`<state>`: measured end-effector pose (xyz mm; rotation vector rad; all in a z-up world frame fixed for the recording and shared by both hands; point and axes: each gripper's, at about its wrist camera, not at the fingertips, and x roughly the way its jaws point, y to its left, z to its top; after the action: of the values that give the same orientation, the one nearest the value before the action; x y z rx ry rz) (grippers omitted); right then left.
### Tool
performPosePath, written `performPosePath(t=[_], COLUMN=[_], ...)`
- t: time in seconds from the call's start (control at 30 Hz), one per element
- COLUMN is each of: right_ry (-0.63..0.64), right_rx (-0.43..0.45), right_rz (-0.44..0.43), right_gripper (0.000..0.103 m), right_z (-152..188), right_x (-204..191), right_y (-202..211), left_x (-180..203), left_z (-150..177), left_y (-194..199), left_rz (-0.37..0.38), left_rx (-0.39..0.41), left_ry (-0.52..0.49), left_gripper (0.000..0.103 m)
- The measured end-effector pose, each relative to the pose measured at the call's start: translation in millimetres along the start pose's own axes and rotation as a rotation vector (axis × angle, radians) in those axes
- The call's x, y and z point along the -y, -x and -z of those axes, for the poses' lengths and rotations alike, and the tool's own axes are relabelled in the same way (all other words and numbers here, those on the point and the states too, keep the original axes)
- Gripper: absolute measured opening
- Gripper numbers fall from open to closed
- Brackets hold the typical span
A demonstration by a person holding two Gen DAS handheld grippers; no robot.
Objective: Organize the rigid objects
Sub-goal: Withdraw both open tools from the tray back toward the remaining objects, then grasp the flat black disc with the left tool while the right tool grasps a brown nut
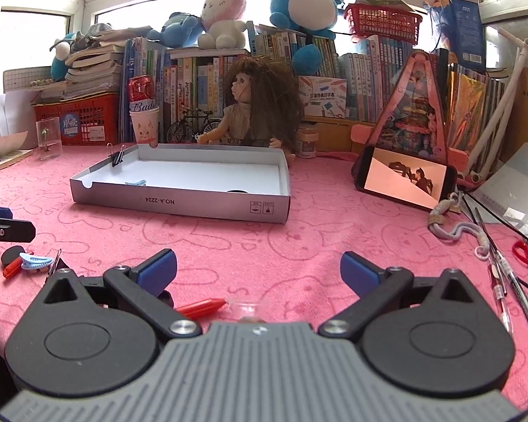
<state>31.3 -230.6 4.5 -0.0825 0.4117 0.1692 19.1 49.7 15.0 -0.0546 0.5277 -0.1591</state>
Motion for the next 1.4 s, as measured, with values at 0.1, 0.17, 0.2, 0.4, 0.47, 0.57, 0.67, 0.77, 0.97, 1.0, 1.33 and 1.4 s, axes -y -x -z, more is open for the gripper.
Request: performPosePath(t=[0.1,0.17,0.2,0.4,0.47,0.57,0.67,0.77,0.97,1.0,1.33,1.4], right_ry=[0.004,0.009,0.012,0.029,0.032,0.035,0.027,0.018,-0.002,-0.001,-0.008,-0.005], right_rx=[-0.011,-0.018,-0.021,-0.047,-0.051,-0.052,-0.056,-0.063,-0.062,-0.062,-0.067,-0.068], right_rz=[-0.001,-0.003,-0.006,-0.025,-0.028,-0.025,-0.021,-0.008,0.015,0.018,0.005,0.002], right_gripper=[0.095,0.09,0.086,0.074,0.071,0.067,0.062,0.059,0.051,0.049,0.041,0.039], right_z=[4,7,9,18,20,21,23,25,29,29,31,31], right_x=[2,2,1,-4,-6,-7,-6,-4,-1,-2,-4,-4], right_y=[2,4,5,8,9,10,12,12,11,11,9,9], left_x=[-1,-2,-2,-2,-2,-2,-2,-2,-2,-2,-3,-2], left_z=[5,8,8,14,16,17,18,19,24,25,32,32], left_y=[2,5,6,10,11,13,14,15,23,24,19,16], left_rz=[0.001,0.002,0.003,0.01,0.005,0.004,0.002,-0.004,-0.042,-0.046,-0.062,-0.07], left_rx=[-0.009,-0.009,-0.008,-0.023,-0.021,-0.016,-0.015,-0.019,0.019,0.019,-0.028,-0.025], left_ry=[0.004,0.005,0.005,0.006,0.007,0.005,0.0,-0.002,-0.025,-0.027,-0.036,-0.044], left_gripper=[0.065,0.06,0.058,0.046,0.044,0.042,0.039,0.034,0.034,0.034,0.034,0.034])
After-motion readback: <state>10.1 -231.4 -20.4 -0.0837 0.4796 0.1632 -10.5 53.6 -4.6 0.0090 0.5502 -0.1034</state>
